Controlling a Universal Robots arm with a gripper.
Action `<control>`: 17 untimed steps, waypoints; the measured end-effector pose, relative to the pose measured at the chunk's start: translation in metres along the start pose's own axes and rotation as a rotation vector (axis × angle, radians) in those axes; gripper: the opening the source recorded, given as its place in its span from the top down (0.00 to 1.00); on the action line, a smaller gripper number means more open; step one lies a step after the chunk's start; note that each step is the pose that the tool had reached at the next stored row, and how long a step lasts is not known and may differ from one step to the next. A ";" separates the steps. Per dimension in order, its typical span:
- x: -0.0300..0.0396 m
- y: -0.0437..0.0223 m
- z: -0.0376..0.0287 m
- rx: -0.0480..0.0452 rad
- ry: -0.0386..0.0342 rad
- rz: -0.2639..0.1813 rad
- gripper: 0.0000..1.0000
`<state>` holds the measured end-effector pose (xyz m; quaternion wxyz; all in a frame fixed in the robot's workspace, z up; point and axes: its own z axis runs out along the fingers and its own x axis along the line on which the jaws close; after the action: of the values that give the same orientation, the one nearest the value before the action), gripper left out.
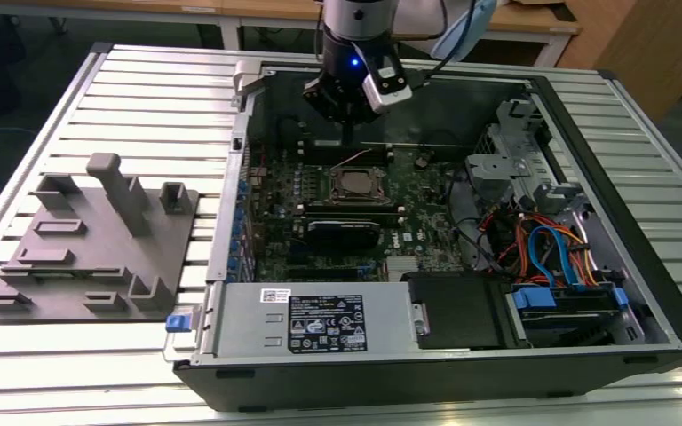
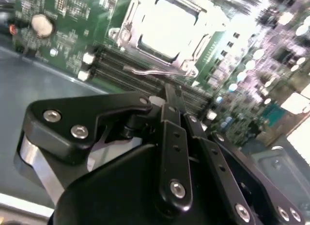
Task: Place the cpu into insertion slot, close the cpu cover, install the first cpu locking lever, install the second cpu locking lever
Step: 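Install the first cpu locking lever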
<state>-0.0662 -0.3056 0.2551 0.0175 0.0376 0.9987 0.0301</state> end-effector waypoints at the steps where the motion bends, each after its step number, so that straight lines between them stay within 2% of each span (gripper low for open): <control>1: -0.0001 -0.0010 0.0002 -0.0095 0.0005 0.000 0.90; 17: -0.0004 -0.0013 0.0025 -0.0099 0.0011 0.001 0.90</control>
<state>-0.0658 -0.3068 0.2525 0.0171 0.0377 0.9985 0.0350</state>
